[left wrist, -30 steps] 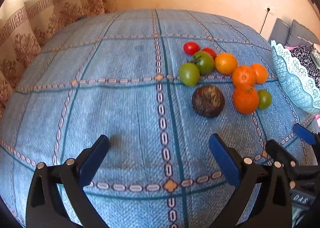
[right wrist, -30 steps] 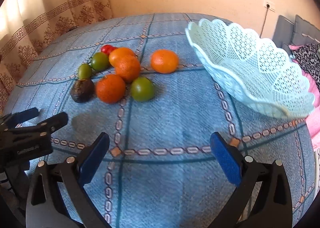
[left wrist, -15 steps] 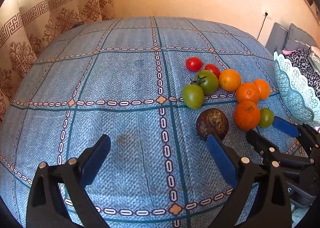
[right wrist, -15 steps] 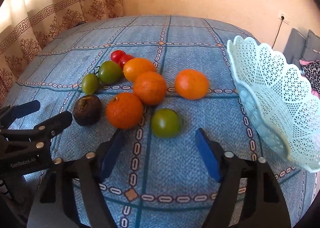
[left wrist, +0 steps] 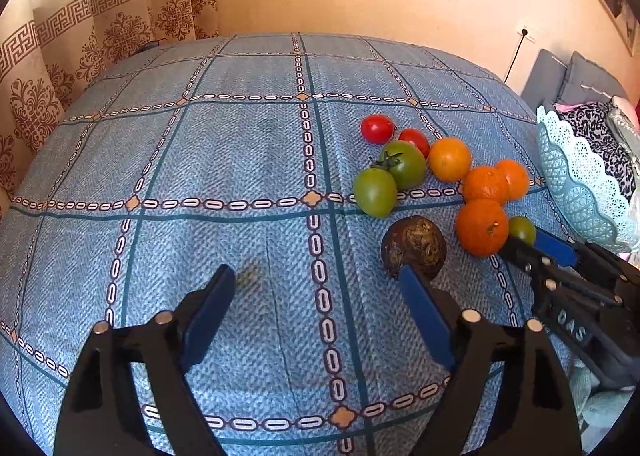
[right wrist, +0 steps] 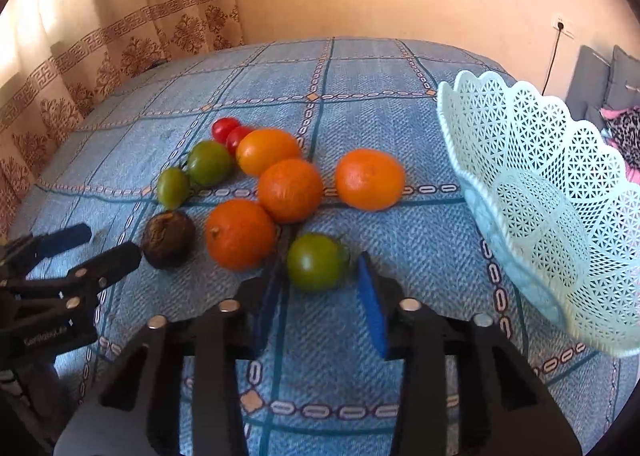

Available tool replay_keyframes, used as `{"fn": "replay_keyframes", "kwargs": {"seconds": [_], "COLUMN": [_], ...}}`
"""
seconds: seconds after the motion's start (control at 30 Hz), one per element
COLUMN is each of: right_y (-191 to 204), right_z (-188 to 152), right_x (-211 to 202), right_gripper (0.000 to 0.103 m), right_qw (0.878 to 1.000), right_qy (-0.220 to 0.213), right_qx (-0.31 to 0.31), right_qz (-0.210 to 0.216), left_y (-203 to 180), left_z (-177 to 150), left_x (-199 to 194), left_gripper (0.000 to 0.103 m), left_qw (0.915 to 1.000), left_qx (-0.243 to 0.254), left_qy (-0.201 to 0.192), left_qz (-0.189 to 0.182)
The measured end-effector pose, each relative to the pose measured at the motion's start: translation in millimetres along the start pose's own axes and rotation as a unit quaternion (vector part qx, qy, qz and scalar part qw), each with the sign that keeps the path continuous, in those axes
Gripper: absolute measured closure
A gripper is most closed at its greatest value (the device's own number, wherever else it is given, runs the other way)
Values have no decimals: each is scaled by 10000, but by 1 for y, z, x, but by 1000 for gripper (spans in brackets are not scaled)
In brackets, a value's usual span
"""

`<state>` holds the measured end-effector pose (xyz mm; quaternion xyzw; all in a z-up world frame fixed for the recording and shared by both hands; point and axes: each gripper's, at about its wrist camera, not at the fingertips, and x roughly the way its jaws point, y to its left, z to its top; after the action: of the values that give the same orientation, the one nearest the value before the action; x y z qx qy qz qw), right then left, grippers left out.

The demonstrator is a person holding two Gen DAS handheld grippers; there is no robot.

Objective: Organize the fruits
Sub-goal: 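Grasp a green tomato with the right tool while the left tool grasps the dark brown fruit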

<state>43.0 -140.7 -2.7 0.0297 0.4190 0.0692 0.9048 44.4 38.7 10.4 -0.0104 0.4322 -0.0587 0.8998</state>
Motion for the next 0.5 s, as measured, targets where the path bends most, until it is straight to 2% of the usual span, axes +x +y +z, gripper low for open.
{"fn": "replay_keyframes", "kwargs": {"seconds": [0.07,0.27,0.5], "right_y": [0,6,5], "right_z": [-1,-14,-20], "right_x": [-3,-24,-56], "right_gripper": [73,73,73], "right_qw": [10000,9998,9987], "right_qy": [-13,-178,-484], "right_qx": [30,-5,-33], "right_qz": [64,128,157], "left_y": [-4,-25,-48], "left_z": [-1,1,11], "left_x": [-1,-7,-1], "left_gripper": [24,25,39], "left_qw": [10000,9997,9987], "left_qx": [-6,204,443], "left_qy": [8,-64,-26], "left_qz": [-36,-96,-240]}}
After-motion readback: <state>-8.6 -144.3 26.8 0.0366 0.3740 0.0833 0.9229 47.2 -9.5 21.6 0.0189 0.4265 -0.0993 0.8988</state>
